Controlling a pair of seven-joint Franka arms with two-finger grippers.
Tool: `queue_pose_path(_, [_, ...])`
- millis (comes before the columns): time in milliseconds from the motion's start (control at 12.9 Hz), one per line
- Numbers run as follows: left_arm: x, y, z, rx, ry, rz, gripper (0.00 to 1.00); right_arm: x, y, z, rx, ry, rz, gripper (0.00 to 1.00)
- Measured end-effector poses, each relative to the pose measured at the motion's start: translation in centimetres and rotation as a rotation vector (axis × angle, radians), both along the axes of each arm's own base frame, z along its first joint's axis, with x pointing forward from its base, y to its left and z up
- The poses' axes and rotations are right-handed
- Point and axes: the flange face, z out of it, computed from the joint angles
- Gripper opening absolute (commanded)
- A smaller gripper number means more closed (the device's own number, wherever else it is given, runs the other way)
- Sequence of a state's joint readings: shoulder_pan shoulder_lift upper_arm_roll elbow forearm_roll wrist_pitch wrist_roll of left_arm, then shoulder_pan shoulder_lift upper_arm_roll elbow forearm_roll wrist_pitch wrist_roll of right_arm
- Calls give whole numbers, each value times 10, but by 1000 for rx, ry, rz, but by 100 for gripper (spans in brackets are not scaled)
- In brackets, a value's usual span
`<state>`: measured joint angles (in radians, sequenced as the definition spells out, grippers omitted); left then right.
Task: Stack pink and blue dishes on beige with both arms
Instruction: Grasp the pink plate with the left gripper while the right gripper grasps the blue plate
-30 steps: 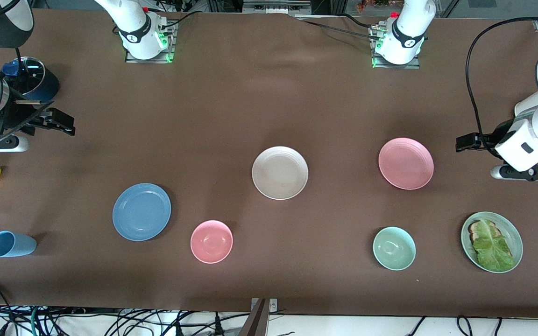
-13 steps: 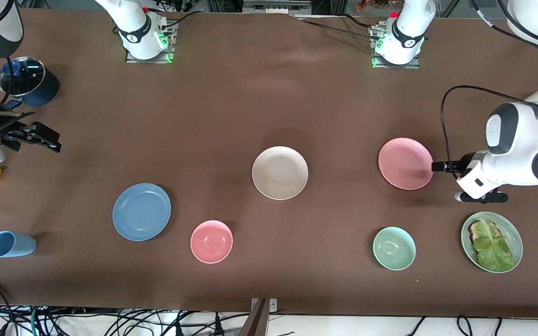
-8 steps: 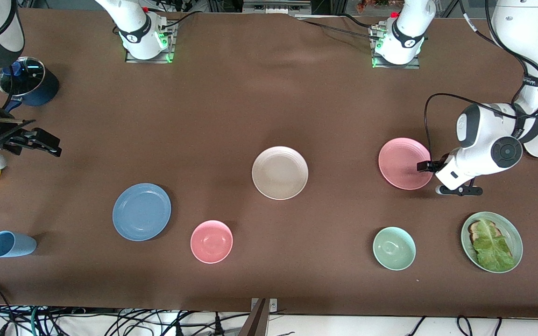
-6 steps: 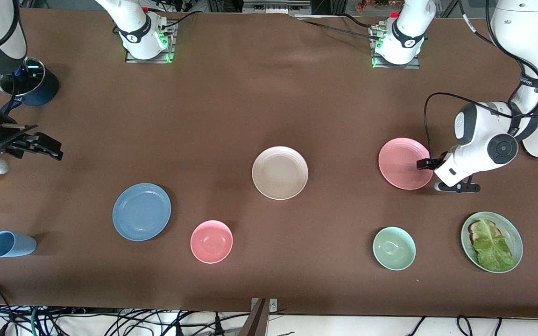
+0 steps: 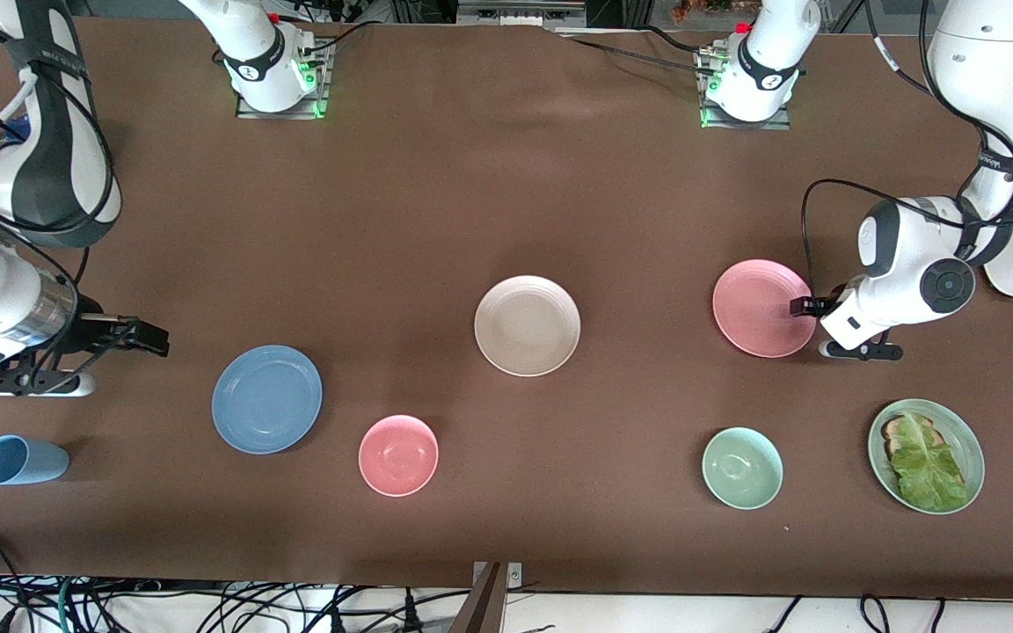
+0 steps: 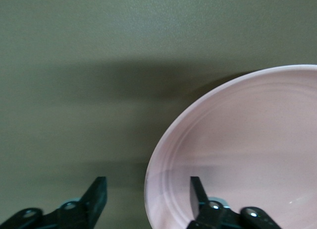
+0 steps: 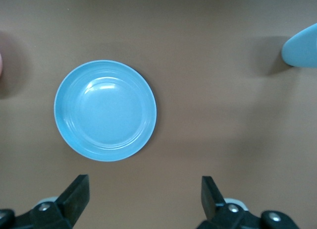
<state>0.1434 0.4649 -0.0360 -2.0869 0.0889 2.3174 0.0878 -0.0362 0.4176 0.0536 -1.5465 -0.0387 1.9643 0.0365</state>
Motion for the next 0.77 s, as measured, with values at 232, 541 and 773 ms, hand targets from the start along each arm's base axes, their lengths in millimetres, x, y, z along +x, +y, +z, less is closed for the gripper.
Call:
queue_pose_path(232, [4,-6,3,-2,-3,-10,0,14,11,-58,10,3,15,100])
queue_pose_path(541, [9,-14,9,-1,0,-26,0,25,28,-137,21,0,38,100])
queue_pose_path(773, [15,-16,17,-1,30,-29,0,25,34,-176,25,9,47,100])
